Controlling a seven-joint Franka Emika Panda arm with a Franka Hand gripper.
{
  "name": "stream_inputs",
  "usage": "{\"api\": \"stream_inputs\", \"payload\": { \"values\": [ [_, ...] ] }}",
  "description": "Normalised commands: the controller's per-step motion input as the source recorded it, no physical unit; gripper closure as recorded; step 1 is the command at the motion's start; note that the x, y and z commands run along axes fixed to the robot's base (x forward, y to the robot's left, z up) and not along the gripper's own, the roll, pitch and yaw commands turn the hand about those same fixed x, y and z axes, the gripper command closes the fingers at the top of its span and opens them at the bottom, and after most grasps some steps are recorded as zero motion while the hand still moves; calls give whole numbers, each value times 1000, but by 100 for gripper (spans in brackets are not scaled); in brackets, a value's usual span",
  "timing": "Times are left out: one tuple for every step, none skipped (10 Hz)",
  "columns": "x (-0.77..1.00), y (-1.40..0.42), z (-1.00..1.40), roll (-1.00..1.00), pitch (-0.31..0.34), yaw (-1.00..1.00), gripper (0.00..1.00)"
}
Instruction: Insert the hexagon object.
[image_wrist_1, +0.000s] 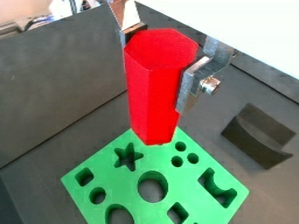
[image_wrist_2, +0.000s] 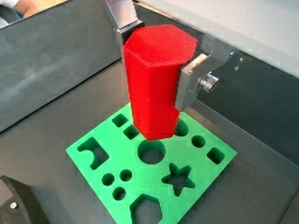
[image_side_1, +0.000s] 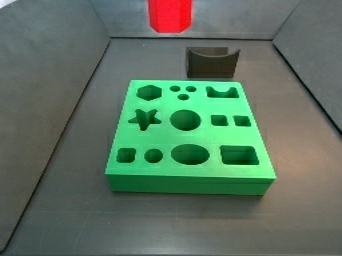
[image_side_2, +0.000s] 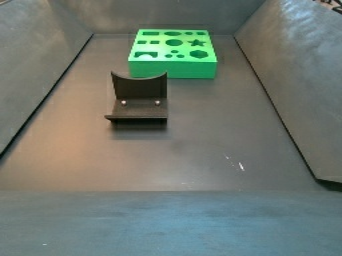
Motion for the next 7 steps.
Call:
{"api": "stream_inputs", "payload": {
  "values": [
    [-89,166,-497,14,0,-817,100],
    [-243,334,-720,34,-3,-637,100],
    [-546,514,-871,30,-96,-417,100],
    [-560,540,-889,20,-97,-391,100],
    [-480,349,-923,0,-90,-609,100],
    [-414,194,-877,9,-107,-777,100],
    [-300,169,-797,30,-146,-811,100]
  ]
}}
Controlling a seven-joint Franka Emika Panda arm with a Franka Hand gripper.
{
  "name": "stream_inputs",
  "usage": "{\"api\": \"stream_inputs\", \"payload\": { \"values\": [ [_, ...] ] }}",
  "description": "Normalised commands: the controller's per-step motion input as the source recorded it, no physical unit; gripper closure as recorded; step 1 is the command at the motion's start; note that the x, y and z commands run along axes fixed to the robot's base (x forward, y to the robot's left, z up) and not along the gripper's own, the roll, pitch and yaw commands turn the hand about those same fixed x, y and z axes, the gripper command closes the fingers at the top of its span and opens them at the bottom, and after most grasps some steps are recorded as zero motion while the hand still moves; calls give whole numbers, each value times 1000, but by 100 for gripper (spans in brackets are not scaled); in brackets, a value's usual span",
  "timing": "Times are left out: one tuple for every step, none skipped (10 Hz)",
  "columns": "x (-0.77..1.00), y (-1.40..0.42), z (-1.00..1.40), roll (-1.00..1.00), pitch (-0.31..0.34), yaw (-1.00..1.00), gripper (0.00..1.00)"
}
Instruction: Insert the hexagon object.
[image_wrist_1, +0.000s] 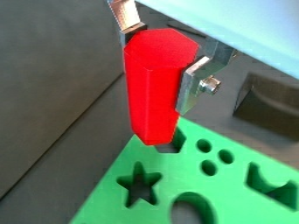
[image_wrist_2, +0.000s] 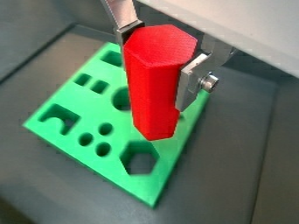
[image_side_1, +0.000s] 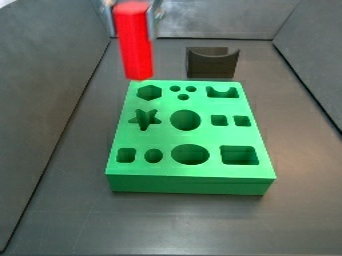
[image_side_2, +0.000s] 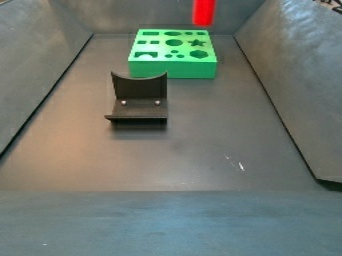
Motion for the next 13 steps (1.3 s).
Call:
{"api": "stream_inputs", "payload": {
  "values": [
    [74,277,-791,61,-87,-540,100],
    [166,294,-626,47,0,-169,100],
    [386,157,-597,47,20,-51,100],
    [583,0,-580,57,59,0,100],
    [477,0,-597,93,30,0,100],
    [514,37,-677,124,29,0,100],
    [460,143,-720,143,17,0,100],
    [283,211,-597,187,13,0,100],
    [29,166,-529,240,0,0,100],
    [-191,151,-563,219,-10,0,100],
    [-503,0,-443,109,-31,0,100],
    [-603,51,-326,29,0,0,100],
    [-440,0,-317,0,-26,0,100]
  ]
}}
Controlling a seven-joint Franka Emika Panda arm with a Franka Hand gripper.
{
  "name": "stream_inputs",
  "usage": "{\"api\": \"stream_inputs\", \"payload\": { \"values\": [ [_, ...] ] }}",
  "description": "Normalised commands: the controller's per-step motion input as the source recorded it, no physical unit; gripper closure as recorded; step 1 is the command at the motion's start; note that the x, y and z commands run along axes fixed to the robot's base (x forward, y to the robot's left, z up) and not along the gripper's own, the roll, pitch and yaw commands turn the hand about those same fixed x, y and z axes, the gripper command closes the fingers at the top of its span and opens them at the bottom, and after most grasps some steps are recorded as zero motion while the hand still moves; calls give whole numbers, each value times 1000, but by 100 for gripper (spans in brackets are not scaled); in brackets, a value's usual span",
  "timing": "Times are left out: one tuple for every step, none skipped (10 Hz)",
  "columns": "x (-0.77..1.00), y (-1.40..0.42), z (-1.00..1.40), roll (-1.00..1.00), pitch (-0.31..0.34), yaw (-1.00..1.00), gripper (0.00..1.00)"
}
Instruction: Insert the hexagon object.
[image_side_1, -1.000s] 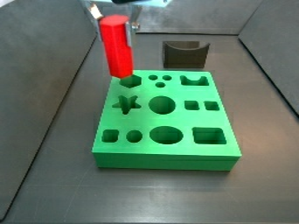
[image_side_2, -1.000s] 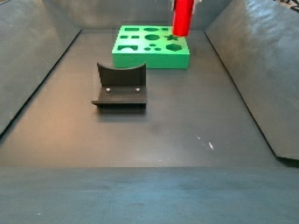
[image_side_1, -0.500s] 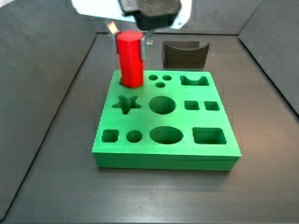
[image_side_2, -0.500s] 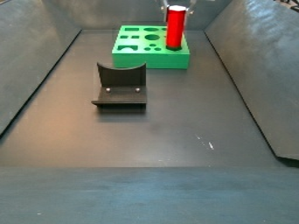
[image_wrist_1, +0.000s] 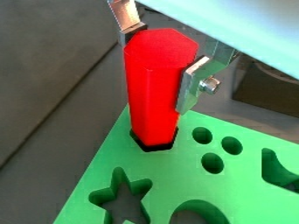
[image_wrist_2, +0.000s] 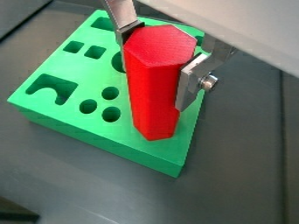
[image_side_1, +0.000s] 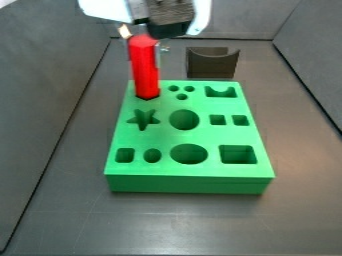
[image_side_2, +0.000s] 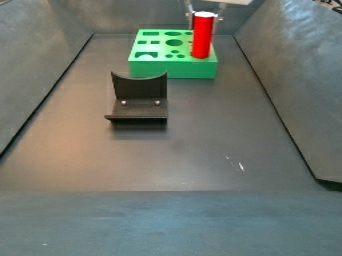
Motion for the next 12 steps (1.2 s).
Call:
{"api": "stream_inputs", "payload": {
  "values": [
    [86,-166,-537,-33,-46,0,100],
    [320,-237,-614,0,-16,0,100],
    [297,-314,-600,0,-30,0,100],
    [360,-209,-797,0,-34,46,100],
    [251,-157,-1000,50,-30,-129,100],
    [94,-117,-1000,43,-1,-446,100],
    [0,-66,-1000,31,-10,-346,100],
    [0,-60,-1000,37,-47,-191,100],
    [-166,-169,-986,73,-157,0,100],
    [-203,-303,-669,34,-291,106,100],
    [-40,6,-9,-57,-77,0,100],
    [0,0,0,0,0,0,100]
  ]
}}
